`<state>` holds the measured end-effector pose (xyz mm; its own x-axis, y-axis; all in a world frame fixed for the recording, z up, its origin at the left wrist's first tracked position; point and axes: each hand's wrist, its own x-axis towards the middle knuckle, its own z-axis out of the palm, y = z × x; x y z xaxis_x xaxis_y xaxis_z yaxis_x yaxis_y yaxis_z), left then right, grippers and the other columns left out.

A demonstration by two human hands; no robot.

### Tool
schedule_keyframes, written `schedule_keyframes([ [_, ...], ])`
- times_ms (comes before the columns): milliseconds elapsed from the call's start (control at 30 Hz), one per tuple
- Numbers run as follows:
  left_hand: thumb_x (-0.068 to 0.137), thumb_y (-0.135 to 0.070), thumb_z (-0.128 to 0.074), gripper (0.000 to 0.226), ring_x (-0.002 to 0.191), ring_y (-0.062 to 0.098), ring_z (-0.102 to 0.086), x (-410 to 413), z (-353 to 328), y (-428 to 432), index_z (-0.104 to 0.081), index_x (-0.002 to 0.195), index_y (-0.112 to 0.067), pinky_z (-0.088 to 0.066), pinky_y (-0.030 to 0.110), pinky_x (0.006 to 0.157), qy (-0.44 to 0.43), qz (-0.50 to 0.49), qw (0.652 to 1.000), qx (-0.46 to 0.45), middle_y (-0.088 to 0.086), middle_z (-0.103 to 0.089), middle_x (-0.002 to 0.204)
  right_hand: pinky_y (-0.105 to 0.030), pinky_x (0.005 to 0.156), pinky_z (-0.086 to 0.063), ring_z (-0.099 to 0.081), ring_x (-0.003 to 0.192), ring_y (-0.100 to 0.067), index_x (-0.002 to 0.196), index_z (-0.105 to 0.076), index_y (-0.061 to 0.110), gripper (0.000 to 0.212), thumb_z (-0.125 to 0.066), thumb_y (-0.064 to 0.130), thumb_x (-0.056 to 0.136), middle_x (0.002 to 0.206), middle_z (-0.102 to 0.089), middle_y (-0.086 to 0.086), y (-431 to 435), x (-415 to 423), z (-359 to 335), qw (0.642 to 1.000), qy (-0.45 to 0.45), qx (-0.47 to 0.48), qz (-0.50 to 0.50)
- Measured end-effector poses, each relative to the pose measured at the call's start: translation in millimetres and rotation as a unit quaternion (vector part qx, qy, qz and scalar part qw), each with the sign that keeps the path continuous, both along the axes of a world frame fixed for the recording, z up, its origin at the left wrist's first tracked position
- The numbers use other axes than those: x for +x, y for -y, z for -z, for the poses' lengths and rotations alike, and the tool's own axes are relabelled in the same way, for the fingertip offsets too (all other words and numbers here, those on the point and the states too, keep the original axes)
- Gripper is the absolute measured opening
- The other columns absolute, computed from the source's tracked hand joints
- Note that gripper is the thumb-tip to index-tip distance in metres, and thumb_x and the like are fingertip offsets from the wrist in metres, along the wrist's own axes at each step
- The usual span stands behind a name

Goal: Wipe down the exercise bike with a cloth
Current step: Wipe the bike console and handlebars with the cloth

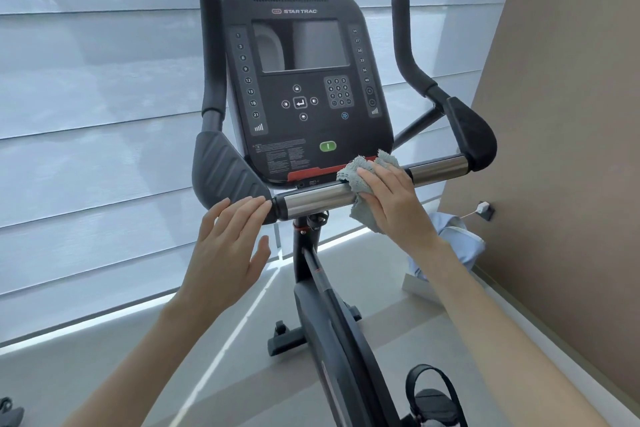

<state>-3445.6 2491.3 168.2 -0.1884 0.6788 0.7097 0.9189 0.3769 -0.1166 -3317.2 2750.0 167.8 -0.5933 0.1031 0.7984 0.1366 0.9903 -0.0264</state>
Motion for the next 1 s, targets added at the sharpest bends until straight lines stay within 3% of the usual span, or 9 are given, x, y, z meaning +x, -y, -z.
schedule_keyframes([
  [200, 0.092, -0.024, -0.043, 0.043, 0.120, 0.027, -0.050, 0, 0, 0, -0.058, 0.125, 0.000, -0.032, 0.048, 0.109, 0.018, 0.034, 0.999, 0.002, 0.013, -0.058, 0.128, -0.047, 0.094, -0.047, -0.060, 0.107, -0.038, 0.115, -0.063, -0.002, 0.035, -0.060, 0.018, 0.086, 0.114, -0.064, -0.020, 41, 42, -18, 0.997, 0.016, -0.020, 0.075],
  [533, 0.091, -0.024, -0.046, 0.042, 0.117, 0.034, -0.056, 65, -7, -3, -0.060, 0.122, 0.000, -0.038, 0.053, 0.104, 0.030, 0.264, 0.964, -0.007, 0.016, -0.061, 0.125, -0.043, 0.080, -0.055, -0.062, 0.095, -0.031, 0.109, -0.068, 0.007, 0.031, -0.074, 0.013, 0.080, 0.105, -0.067, -0.010, 151, 159, -4, 0.966, 0.001, -0.068, 0.251],
  [667, 0.091, -0.024, -0.048, 0.041, 0.116, 0.033, -0.057, 107, 10, 6, -0.061, 0.122, 0.000, -0.034, 0.047, 0.106, 0.029, 0.343, 0.938, -0.042, 0.015, -0.061, 0.124, -0.037, 0.079, -0.054, -0.062, 0.092, -0.030, 0.107, -0.069, 0.008, 0.029, -0.074, 0.015, 0.079, 0.102, -0.067, -0.009, 209, 213, 12, 0.934, -0.021, -0.088, 0.345],
  [1000, 0.088, -0.020, -0.051, 0.037, 0.107, 0.031, -0.061, 248, 40, 32, -0.063, 0.116, 0.001, -0.042, 0.047, 0.099, 0.033, 0.536, 0.840, -0.075, 0.013, -0.064, 0.117, -0.028, 0.084, -0.048, -0.059, 0.097, -0.023, 0.109, -0.068, 0.011, 0.031, -0.074, 0.019, 0.080, 0.103, -0.066, -0.004, 350, 340, 41, 0.823, -0.044, -0.134, 0.550],
])
